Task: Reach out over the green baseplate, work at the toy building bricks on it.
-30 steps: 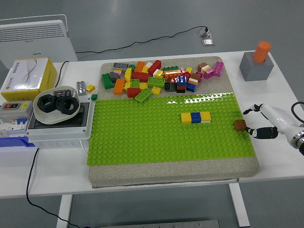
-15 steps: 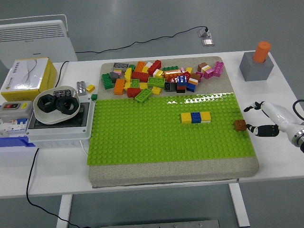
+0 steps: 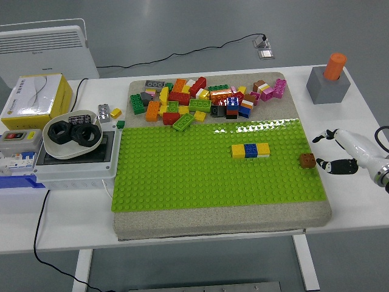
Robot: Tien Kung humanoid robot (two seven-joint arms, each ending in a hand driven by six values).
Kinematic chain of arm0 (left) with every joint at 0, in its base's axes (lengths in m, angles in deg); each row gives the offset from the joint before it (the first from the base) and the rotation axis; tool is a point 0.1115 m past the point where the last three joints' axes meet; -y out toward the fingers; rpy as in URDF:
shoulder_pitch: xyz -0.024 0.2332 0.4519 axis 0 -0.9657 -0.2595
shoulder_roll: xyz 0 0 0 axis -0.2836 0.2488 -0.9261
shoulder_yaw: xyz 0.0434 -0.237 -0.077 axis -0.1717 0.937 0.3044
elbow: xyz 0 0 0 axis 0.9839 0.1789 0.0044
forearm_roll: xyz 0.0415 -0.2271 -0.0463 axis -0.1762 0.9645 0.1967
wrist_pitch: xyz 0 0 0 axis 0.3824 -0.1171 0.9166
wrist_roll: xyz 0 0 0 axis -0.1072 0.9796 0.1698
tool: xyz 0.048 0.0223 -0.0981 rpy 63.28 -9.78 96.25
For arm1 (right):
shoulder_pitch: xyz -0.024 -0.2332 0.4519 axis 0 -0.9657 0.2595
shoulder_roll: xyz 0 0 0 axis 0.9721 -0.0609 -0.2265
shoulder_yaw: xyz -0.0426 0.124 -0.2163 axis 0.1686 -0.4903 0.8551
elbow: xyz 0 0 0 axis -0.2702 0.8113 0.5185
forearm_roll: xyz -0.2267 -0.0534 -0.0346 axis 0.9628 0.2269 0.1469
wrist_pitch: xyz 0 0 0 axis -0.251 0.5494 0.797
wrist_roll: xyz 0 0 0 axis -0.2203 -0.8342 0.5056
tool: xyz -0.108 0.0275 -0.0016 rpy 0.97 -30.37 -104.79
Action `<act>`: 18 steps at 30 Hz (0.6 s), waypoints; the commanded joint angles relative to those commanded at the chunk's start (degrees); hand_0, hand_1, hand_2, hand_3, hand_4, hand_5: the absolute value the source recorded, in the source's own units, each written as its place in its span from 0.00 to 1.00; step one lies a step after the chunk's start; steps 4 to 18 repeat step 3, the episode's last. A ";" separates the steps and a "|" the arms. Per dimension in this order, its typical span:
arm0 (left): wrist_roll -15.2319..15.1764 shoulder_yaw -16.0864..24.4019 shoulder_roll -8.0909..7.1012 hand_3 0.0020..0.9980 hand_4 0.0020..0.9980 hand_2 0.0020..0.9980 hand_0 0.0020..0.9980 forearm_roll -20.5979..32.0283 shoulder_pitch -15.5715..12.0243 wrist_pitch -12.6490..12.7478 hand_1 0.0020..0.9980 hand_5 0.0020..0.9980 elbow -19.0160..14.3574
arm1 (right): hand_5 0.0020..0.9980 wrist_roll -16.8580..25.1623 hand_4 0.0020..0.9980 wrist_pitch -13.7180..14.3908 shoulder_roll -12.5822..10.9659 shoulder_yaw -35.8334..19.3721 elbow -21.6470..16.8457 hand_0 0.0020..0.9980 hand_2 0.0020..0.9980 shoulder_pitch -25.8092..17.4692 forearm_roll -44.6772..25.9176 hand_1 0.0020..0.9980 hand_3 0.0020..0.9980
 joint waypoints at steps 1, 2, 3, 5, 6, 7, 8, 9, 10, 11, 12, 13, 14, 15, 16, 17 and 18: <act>0.01 0.18 0.03 0.70 0.99 0.57 0.61 -0.13 -0.02 -0.08 0.41 1.00 0.00 | 0.09 -0.03 0.68 -0.03 -0.06 -0.26 -0.03 0.85 0.81 -0.08 0.03 0.82 0.70; 0.02 0.31 0.04 0.70 0.99 0.57 0.61 -0.23 -0.02 -0.16 0.41 1.00 0.00 | 0.09 -0.06 0.68 -0.06 -0.18 -0.47 -0.07 0.85 0.81 -0.11 0.04 0.82 0.70; 0.01 0.35 0.05 0.70 0.99 0.57 0.61 -0.25 -0.03 -0.21 0.41 1.00 0.00 | 0.09 -0.09 0.68 -0.11 -0.34 -0.51 -0.12 0.85 0.81 -0.07 0.03 0.82 0.70; 0.01 0.35 0.05 0.70 0.99 0.57 0.61 -0.25 -0.03 -0.21 0.41 1.00 0.00 | 0.09 -0.09 0.68 -0.11 -0.34 -0.51 -0.12 0.85 0.81 -0.07 0.03 0.82 0.70; 0.01 0.35 0.05 0.70 0.99 0.57 0.61 -0.25 -0.03 -0.21 0.41 1.00 0.00 | 0.09 -0.09 0.68 -0.11 -0.34 -0.51 -0.12 0.85 0.81 -0.07 0.03 0.82 0.70; 0.01 0.35 0.05 0.70 0.99 0.57 0.61 -0.25 -0.03 -0.21 0.41 1.00 0.00 | 0.09 -0.09 0.68 -0.11 -0.34 -0.51 -0.12 0.85 0.81 -0.07 0.03 0.82 0.70; 0.01 0.35 0.05 0.70 0.99 0.57 0.61 -0.25 -0.03 -0.21 0.41 1.00 0.00 | 0.09 -0.09 0.68 -0.11 -0.34 -0.51 -0.12 0.85 0.81 -0.07 0.03 0.82 0.70; 0.01 0.35 0.05 0.70 0.99 0.57 0.61 -0.25 -0.03 -0.21 0.41 1.00 0.00 | 0.09 -0.09 0.68 -0.11 -0.34 -0.51 -0.12 0.85 0.81 -0.07 0.03 0.82 0.70; 0.01 0.35 0.05 0.70 0.99 0.57 0.61 -0.25 -0.03 -0.21 0.41 1.00 0.00 | 0.09 -0.09 0.68 -0.11 -0.34 -0.51 -0.12 0.85 0.81 -0.07 0.03 0.82 0.70; 0.01 0.35 0.05 0.70 0.99 0.57 0.61 -0.25 -0.03 -0.21 0.41 1.00 0.00 | 0.09 -0.09 0.68 -0.11 -0.34 -0.51 -0.12 0.85 0.81 -0.07 0.03 0.82 0.70; 0.01 0.35 0.05 0.70 0.99 0.57 0.61 -0.25 -0.03 -0.21 0.41 1.00 0.00 | 0.09 -0.09 0.68 -0.11 -0.34 -0.51 -0.12 0.85 0.81 -0.07 0.03 0.82 0.70; 0.01 0.35 0.05 0.70 0.99 0.57 0.61 -0.25 -0.03 -0.21 0.41 1.00 0.00 | 0.09 -0.09 0.68 -0.11 -0.34 -0.51 -0.12 0.85 0.81 -0.07 0.03 0.82 0.70; 0.01 0.35 0.05 0.70 0.99 0.57 0.61 -0.25 -0.03 -0.21 0.41 1.00 0.00 | 0.09 -0.09 0.68 -0.11 -0.34 -0.51 -0.12 0.85 0.81 -0.07 0.03 0.82 0.70; 0.01 0.35 0.05 0.70 0.99 0.57 0.61 -0.25 -0.03 -0.21 0.41 1.00 0.00 | 0.09 -0.09 0.68 -0.11 -0.34 -0.51 -0.12 0.85 0.81 -0.07 0.03 0.82 0.70; 0.01 0.35 0.05 0.70 0.99 0.57 0.61 -0.25 -0.03 -0.21 0.41 1.00 0.00 | 0.09 -0.09 0.68 -0.11 -0.34 -0.51 -0.12 0.85 0.81 -0.07 0.03 0.82 0.70; 0.01 0.35 0.05 0.70 0.99 0.57 0.61 -0.25 -0.03 -0.21 0.41 1.00 0.00 | 0.09 -0.09 0.68 -0.11 -0.34 -0.51 -0.12 0.85 0.81 -0.07 0.03 0.82 0.70; 0.01 0.35 0.05 0.70 0.99 0.57 0.61 -0.25 -0.03 -0.21 0.41 1.00 0.00 | 0.09 -0.09 0.68 -0.11 -0.34 -0.51 -0.12 0.85 0.81 -0.07 0.03 0.82 0.70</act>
